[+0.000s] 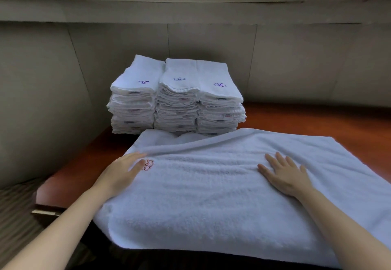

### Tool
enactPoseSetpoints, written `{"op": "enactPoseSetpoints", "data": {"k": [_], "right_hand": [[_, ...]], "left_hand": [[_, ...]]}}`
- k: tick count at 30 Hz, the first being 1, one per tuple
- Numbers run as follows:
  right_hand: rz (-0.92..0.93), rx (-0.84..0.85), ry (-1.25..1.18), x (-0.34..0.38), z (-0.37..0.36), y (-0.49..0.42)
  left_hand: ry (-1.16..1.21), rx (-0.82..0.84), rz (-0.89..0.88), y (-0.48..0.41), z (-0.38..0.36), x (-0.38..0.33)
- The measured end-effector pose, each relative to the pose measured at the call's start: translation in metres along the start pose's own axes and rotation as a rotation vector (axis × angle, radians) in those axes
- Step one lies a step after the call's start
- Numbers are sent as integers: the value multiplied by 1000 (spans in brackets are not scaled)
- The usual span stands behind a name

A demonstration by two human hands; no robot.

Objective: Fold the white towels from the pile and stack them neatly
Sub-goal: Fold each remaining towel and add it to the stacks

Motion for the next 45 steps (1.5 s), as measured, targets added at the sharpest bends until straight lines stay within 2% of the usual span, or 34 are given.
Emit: {"op": "enactPoseSetpoints", "data": {"k": [3, 6, 8, 10, 11, 13, 15, 19, 26, 29, 31, 32, 34, 37, 39, 42, 45], "right_hand": [[-21, 36, 16, -4, 1, -1], [-51, 55, 42, 12, 6, 4], [35, -14, 63, 44, 14, 11], [241, -91, 58, 93, 19, 23], [358, -102, 45, 119, 18, 31], [545, -58, 26, 159, 7, 49], [631, 14, 21, 178, -7, 61], [646, 57, 48, 176, -14, 67], [709, 89, 0, 166, -5, 78], [550, -89, -184, 134, 31, 37], [367, -219, -62, 95, 41, 6], [268, -202, 15, 74, 37, -7], [107, -62, 49, 37, 17, -21], [40, -1, 0, 14, 0, -31], [28, -10, 6, 9, -1, -34], [-6, 8, 6, 3, -1, -34], [-38, 66, -1, 2, -2, -35]], "left_hand": [[-123, 38, -4, 2, 4, 6], [-371, 196, 116, -1, 7, 19], [-494, 276, 262, -5, 9, 22], [-583, 245, 315, -14, 6, 11], [-577, 200, 304, -20, 3, 2], [-390, 129, 315, -30, -6, -15], [-214, 112, 382, -35, -18, -19], [-213, 28, 488, -38, -23, -9], [99, -225, 599, -65, -7, 5], [212, -254, 621, -70, -10, 10], [283, -235, 560, -77, -10, 8], [296, -252, 515, -80, -8, 6], [309, -393, 449, -83, 3, 2], [365, -710, 367, -77, 25, 1], [379, -789, 340, -72, 32, 4], [309, -723, 417, -70, 22, 18], [259, -569, 532, -70, 7, 37]]}}
Point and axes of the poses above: each hand's wrist, its own y-axis away from the middle knuckle, its own z-axis out of the back of the hand, x = y × z, the point moved 5 cm from there along -y, towards the middle knuckle, and after that the axes turned 5 degrees about y, right-handed, at the moved point
